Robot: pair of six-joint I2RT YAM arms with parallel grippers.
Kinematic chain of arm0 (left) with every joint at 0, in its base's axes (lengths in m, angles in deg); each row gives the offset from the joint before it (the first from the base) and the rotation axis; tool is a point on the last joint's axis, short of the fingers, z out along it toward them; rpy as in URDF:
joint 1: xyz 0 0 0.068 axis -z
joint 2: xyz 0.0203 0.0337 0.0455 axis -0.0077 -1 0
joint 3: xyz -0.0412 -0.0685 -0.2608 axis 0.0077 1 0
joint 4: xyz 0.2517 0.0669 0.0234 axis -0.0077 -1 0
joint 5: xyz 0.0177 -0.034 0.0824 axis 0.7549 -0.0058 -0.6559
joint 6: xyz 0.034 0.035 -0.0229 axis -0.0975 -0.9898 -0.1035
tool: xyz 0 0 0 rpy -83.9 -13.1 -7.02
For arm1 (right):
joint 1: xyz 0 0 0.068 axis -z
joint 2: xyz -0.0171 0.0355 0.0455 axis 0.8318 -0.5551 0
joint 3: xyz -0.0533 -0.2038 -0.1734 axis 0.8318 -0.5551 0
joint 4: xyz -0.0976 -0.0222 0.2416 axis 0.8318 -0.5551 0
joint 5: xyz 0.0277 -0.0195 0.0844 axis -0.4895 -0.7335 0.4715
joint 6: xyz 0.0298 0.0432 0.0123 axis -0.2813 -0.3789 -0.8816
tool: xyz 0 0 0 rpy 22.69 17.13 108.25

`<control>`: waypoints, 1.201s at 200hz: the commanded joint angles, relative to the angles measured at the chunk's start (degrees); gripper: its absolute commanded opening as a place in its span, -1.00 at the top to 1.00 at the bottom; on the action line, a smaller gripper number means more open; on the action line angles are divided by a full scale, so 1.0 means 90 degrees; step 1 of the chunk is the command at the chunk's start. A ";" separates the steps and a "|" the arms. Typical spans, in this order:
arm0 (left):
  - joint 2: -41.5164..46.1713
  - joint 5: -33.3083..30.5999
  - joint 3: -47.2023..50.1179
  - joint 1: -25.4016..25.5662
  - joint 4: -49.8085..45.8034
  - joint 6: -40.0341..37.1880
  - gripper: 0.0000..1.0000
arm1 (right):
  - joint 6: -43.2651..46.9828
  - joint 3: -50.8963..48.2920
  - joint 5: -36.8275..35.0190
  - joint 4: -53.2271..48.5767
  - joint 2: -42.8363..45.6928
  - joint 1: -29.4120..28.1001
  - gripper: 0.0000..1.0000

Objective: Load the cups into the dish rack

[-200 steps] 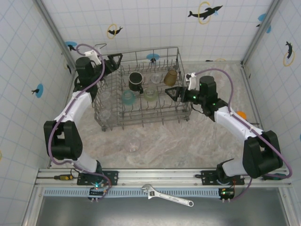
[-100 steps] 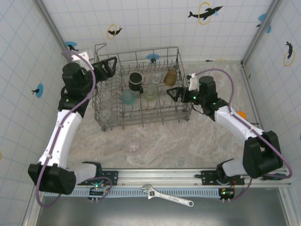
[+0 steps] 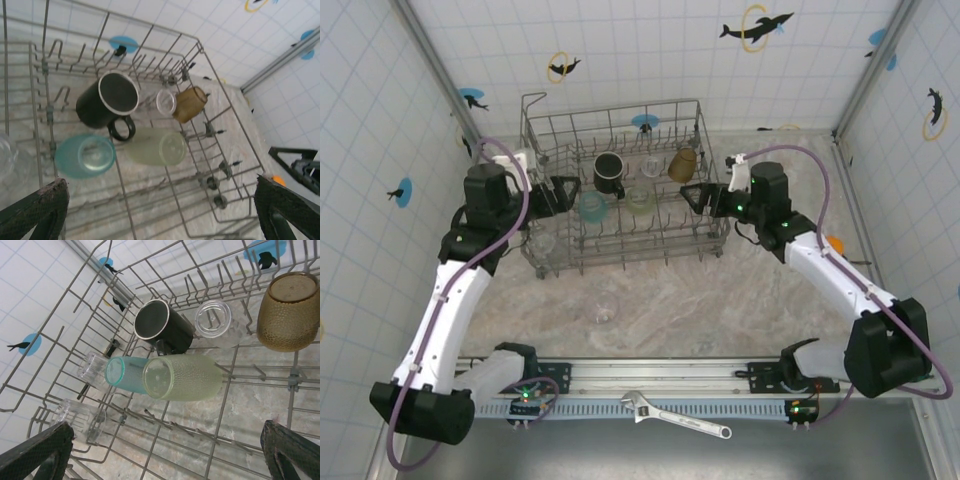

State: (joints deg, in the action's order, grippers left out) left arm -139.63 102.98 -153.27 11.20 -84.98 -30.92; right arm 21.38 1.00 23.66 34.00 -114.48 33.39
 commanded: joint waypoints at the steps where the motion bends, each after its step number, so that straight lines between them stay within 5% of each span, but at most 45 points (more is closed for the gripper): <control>1: 0.0133 0.0238 -0.0068 0.0081 -0.0898 -0.0266 -0.95 | 0.0112 -0.0035 -0.0329 -0.0199 0.0267 -0.0034 -0.99; 109: -0.0412 -0.0542 -0.0676 0.1365 -0.3111 -0.0514 -0.77 | 0.0195 -0.0129 -0.0480 -0.0322 0.0106 -0.0034 -0.99; 157: -0.0406 -0.0524 -0.0313 0.1763 -0.3562 -0.0681 -0.64 | 0.0278 -0.0071 -0.0437 -0.0322 -0.0116 0.0014 -0.99; 240: -0.0672 -0.1692 0.0549 0.2847 -0.4143 -0.0467 -0.31 | 0.0302 -0.0215 -0.0387 -0.0253 -0.0181 0.0110 -0.99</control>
State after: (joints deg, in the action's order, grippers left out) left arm -145.36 92.03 -150.58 34.89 -120.28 -36.41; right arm 23.41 0.45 19.90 31.14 -115.81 33.89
